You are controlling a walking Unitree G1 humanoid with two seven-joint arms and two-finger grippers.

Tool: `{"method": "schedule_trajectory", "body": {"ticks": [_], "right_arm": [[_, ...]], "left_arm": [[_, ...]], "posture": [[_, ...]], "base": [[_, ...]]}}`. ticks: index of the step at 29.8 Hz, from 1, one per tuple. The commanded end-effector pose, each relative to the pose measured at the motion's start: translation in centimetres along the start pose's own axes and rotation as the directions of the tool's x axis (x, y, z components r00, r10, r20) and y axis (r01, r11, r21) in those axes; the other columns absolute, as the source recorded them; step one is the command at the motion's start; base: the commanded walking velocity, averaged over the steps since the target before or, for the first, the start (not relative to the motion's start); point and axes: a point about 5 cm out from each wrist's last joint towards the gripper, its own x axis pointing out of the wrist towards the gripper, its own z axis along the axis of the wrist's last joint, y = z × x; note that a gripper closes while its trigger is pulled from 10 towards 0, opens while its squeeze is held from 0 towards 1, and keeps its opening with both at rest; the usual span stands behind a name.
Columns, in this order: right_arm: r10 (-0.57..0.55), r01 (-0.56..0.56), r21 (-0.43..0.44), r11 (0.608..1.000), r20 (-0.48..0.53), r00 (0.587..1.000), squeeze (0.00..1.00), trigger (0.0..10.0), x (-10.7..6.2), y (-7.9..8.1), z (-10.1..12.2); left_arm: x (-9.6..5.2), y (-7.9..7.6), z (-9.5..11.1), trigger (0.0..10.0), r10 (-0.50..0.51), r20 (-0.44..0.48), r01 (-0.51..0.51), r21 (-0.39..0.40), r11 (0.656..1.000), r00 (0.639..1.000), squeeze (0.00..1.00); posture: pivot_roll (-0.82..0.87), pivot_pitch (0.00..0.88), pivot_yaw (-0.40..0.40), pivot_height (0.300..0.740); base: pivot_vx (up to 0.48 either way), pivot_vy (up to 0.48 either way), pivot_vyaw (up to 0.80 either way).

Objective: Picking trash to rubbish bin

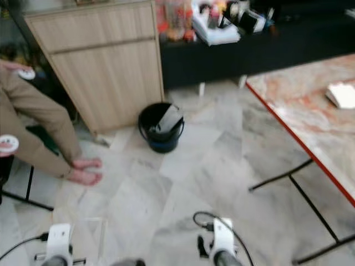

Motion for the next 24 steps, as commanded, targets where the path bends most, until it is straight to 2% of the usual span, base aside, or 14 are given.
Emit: {"method": "schedule_trajectory", "body": {"ticks": [1, 13, 18, 21, 24], "right_arm": [[0.003, -0.003, 0.011, 1.000, -0.012, 1.000, 0.00, 10.0, -0.02, 0.34, -0.36], [-0.006, 0.006, 0.015, 1.000, 0.004, 1.000, 0.00, 10.0, 0.02, 0.45, -0.11], [-0.003, 0.003, -0.023, 1.000, 0.006, 1.000, 0.00, 10.0, -0.14, 0.34, -0.61], [-0.006, 0.007, -0.038, 0.999, 0.020, 1.000, 0.00, 10.0, -0.17, 0.30, -0.54], [-0.013, 0.013, -0.004, 1.000, 0.009, 1.000, 0.00, 10.0, -0.18, 0.23, -0.72]], "left_arm": [[-0.05, -0.12, -0.34, 10.0, 0.001, -0.020, 0.000, 0.008, 1.000, 1.000, 0.00], [0.03, -0.30, -0.07, 10.0, -0.009, -0.016, 0.010, 0.024, 1.000, 1.000, 0.00], [0.00, -0.22, -0.20, 10.0, -0.007, -0.018, 0.008, 0.024, 1.000, 1.000, 0.00], [-0.03, -0.11, -0.28, 10.0, -0.007, -0.020, 0.008, 0.029, 1.000, 1.000, 0.00], [-0.05, -0.02, -0.37, 10.0, -0.007, -0.022, 0.008, 0.034, 0.999, 1.000, 0.00]], "posture": [[0.11, 0.162, 0.007, 0.740], [0.11, 0.147, 0.025, 0.740], [0.11, 0.142, 0.026, 0.740], [0.11, 0.138, 0.031, 0.740], [0.11, 0.130, 0.031, 0.740]], "base": [[0.424, 0.000, -0.80], [0.413, 0.000, 0.00], [0.422, 0.000, 0.00], [0.423, 0.000, 0.68], [0.423, 0.000, 0.60]]}}
